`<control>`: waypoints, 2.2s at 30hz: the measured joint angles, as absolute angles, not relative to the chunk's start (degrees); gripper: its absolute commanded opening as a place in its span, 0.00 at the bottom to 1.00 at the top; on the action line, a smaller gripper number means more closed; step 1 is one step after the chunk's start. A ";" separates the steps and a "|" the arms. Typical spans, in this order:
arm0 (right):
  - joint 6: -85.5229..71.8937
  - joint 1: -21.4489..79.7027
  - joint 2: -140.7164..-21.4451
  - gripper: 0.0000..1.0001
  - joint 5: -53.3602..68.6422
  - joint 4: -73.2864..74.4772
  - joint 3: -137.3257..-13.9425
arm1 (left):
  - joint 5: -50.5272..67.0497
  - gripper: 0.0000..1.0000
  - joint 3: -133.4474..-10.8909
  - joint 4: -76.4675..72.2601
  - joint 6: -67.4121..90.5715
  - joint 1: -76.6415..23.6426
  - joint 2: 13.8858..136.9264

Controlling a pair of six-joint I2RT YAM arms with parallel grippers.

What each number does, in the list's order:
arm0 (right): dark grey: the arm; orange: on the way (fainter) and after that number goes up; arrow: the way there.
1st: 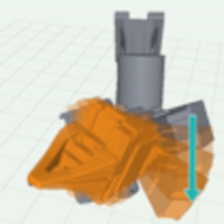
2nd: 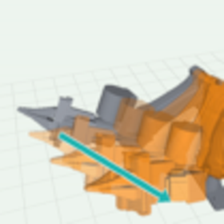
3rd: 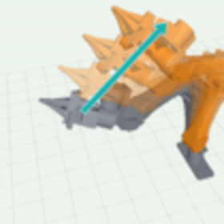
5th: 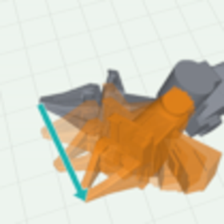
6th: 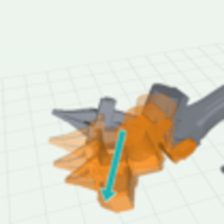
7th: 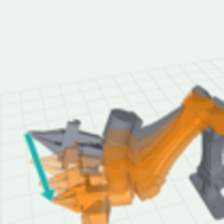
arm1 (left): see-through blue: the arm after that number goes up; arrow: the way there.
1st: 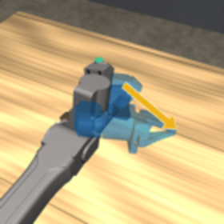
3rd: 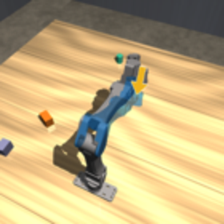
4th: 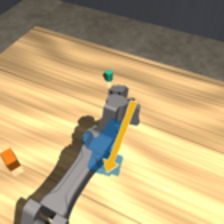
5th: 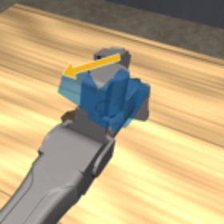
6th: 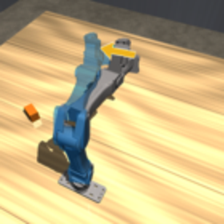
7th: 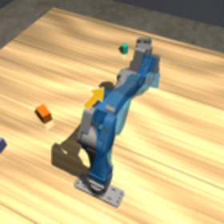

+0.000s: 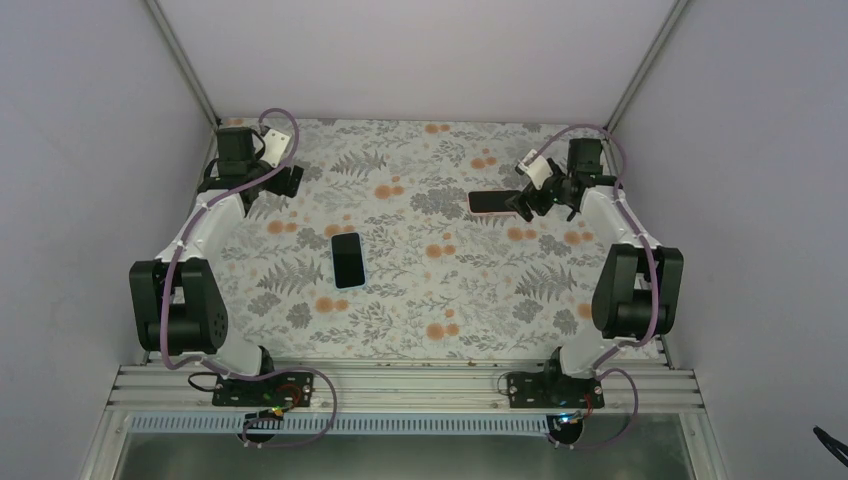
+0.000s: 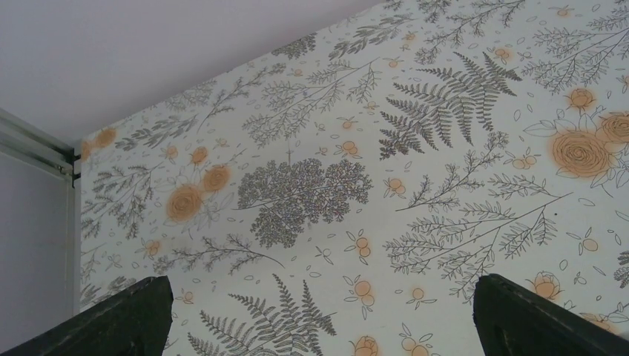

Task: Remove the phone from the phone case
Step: Adjust the phone at the center of the board.

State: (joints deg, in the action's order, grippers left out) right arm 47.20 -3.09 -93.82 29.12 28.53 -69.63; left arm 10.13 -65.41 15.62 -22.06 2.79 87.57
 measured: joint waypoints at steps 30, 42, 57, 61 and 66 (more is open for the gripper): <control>78.65 -5.04 -115.50 1.00 29.54 48.71 -95.09 | 8.10 1.00 -65.45 15.18 -22.81 2.79 87.24; 88.92 -4.78 -128.62 1.00 29.95 55.79 -106.52 | 5.76 1.00 -65.41 14.85 -21.87 2.79 87.88; 89.08 -2.15 -137.75 1.00 29.93 61.19 -117.10 | 4.75 1.00 -64.03 12.82 -21.98 2.79 88.23; 89.47 -1.93 -139.31 1.00 29.93 64.14 -119.17 | 4.75 1.00 -63.86 12.67 -22.06 2.79 88.82; 90.61 -1.93 -139.70 1.00 30.00 68.84 -121.38 | 4.95 1.00 -63.86 12.73 -22.09 2.79 89.78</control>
